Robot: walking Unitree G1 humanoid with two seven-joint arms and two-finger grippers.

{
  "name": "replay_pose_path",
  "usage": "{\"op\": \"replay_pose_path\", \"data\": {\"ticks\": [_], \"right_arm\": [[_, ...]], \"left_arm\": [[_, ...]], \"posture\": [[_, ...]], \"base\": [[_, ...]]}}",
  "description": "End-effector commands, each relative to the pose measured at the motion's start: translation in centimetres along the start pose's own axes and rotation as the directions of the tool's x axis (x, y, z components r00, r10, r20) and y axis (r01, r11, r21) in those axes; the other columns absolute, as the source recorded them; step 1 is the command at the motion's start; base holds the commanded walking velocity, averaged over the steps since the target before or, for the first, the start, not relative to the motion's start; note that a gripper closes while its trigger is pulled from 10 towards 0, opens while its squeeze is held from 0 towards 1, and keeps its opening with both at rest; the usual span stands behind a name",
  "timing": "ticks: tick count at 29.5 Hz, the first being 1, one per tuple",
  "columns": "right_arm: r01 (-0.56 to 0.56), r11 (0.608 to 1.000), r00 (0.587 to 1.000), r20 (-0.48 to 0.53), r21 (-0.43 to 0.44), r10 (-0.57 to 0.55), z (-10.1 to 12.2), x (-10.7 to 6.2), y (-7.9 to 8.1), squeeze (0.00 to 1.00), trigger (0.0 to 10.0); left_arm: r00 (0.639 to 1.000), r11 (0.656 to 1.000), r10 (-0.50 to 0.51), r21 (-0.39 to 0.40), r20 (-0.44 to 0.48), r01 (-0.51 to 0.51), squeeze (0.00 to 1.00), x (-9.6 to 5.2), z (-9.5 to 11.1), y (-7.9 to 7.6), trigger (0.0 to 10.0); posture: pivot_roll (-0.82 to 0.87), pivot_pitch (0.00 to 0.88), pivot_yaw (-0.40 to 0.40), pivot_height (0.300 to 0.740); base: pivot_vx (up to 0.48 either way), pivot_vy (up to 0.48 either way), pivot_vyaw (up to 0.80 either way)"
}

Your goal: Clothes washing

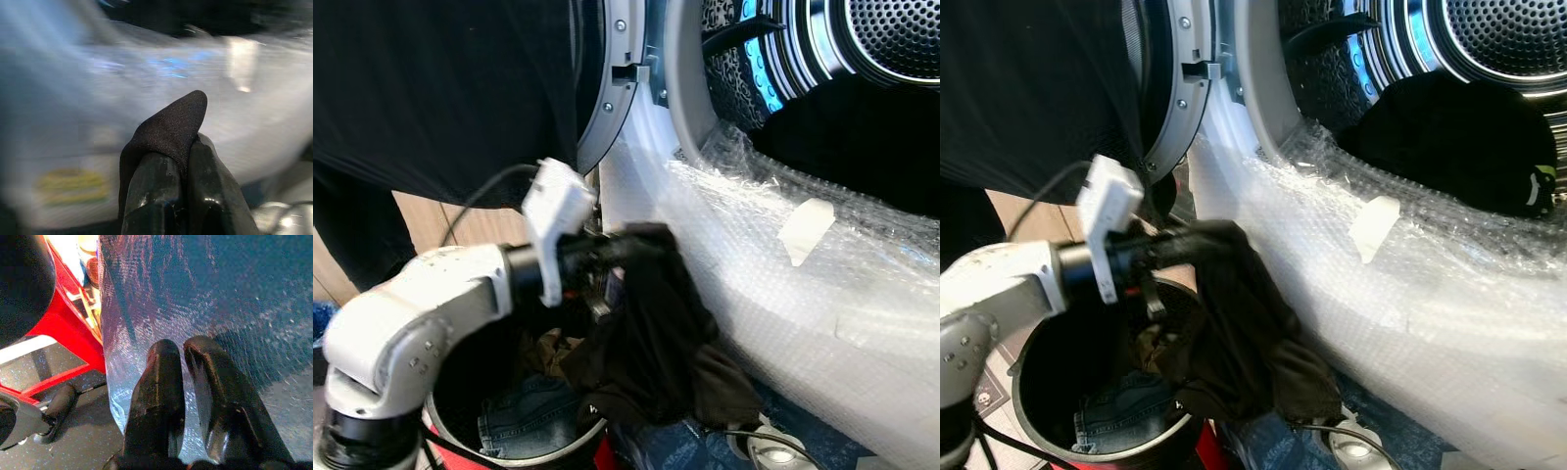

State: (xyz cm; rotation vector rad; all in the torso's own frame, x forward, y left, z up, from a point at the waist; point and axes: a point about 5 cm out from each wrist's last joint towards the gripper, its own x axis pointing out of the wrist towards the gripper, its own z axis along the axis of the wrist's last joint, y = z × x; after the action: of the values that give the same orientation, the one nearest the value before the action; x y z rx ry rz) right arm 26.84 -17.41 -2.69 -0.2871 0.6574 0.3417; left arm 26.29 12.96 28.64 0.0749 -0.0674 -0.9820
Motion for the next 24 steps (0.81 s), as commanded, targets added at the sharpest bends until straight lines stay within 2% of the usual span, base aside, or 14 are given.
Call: {"op": "replay_pose_path", "data": {"ticks": [1,2,4,6,7,9,11,12,13,16,20,22,23,24], "right_arm": [[0.017,1.0,1.0,-0.007,0.013,-0.017,-0.6,-0.4,-0.7,0.0,10.0],[0.024,1.0,1.0,-0.018,0.011,-0.024,-1.1,-0.6,-1.1,0.0,10.0],[0.033,0.999,0.999,-0.033,-0.02,-0.033,-1.6,-1.0,-1.7,0.0,10.0],[0.032,0.999,0.999,-0.032,-0.025,-0.033,-1.7,-1.0,-1.8,0.0,10.0],[0.059,0.998,0.998,-0.031,-0.025,-0.06,-1.7,-1.3,-2.6,0.0,10.0],[0.145,0.989,0.988,-0.038,-0.027,-0.146,-1.8,-1.7,-4.1,0.0,10.0],[0.219,0.975,0.975,-0.023,0.025,-0.219,-1.6,-2.2,-5.5,0.0,10.0],[0.256,0.961,0.966,0.003,0.1,-0.258,-1.3,-2.5,-6.5,0.0,10.0],[0.256,0.961,0.966,0.003,0.1,-0.258,-1.3,-2.5,-6.5,0.0,10.0],[0.289,0.942,0.953,0.047,0.171,-0.301,-0.6,-3.2,-8.4,0.0,10.0],[0.285,0.958,0.956,0.057,0.041,-0.287,-0.3,-4.7,-11.0,0.0,10.0],[0.234,0.972,0.971,0.055,0.017,-0.234,-0.6,-5.2,-11.4,0.0,10.0],[0.106,0.994,0.993,0.045,-0.014,-0.105,-1.3,-5.5,-10.9,0.0,10.0],[0.106,0.994,0.993,0.045,-0.014,-0.105,-1.3,-5.5,-10.9,0.0,10.0]], "left_arm": [[0.999,1.0,0.006,0.03,0.04,-0.007,0.0,-0.5,0.8,0.1,0.0],[0.998,1.0,0.007,0.03,0.06,-0.009,0.0,-1.1,1.2,0.3,0.0],[1.0,0.999,-0.001,0.039,0.031,0.0,0.0,-2.0,1.1,0.2,0.0],[1.0,0.999,-0.002,0.041,0.026,0.001,0.0,-2.2,1.1,0.2,0.0],[1.0,0.998,0.003,0.063,0.003,-0.003,0.0,-2.8,1.1,0.4,0.0],[1.0,0.999,0.02,0.046,0.014,-0.021,0.0,-3.3,1.1,0.8,0.0],[0.999,0.999,0.026,0.03,0.022,-0.027,0.0,-3.0,0.8,0.8,0.0],[0.999,1.0,0.023,0.019,0.024,-0.023,0.0,-2.6,0.5,0.7,0.0],[0.999,1.0,0.023,0.019,0.024,-0.023,0.0,-2.6,0.5,0.7,0.0],[1.0,1.0,-0.009,0.003,0.02,0.009,0.0,-1.9,-0.1,0.2,0.0],[0.999,0.999,-0.039,-0.009,0.029,0.039,0.0,-1.1,-0.3,0.0,0.0],[0.999,0.999,-0.039,-0.01,0.03,0.04,0.0,-1.1,-0.3,0.0,0.0],[0.999,0.999,-0.039,-0.014,0.029,0.04,0.0,-1.1,-0.4,0.1,0.0],[0.999,0.999,-0.039,-0.014,0.029,0.04,0.0,-1.1,-0.4,0.1,0.0]], "posture": [[0.32,0.0,-0.021,0.74],[0.32,0.0,-0.026,0.74],[0.32,0.0,-0.029,0.74],[0.32,0.0,-0.029,0.74],[0.32,0.0,-0.027,0.74],[0.32,0.0,-0.024,0.74],[0.31,0.0,-0.022,0.74],[0.31,0.0,-0.022,0.74],[0.31,0.0,-0.022,0.74],[0.29,0.0,-0.026,0.74],[0.27,0.0,-0.032,0.74],[0.26,0.0,-0.034,0.74],[0.26,0.0,-0.035,0.74],[0.26,0.0,-0.035,0.74]], "base": [[0.0,0.0,0.0],[0.0,0.0,0.0],[0.0,0.0,0.0],[0.0,0.0,0.0],[0.0,0.0,0.0],[0.0,0.0,0.0],[0.0,0.0,0.0],[0.0,0.0,0.0],[0.0,0.0,0.0],[0.0,0.0,0.0],[0.0,0.0,0.0],[0.0,0.0,0.0],[0.0,0.0,0.0],[0.0,0.0,0.0]]}}
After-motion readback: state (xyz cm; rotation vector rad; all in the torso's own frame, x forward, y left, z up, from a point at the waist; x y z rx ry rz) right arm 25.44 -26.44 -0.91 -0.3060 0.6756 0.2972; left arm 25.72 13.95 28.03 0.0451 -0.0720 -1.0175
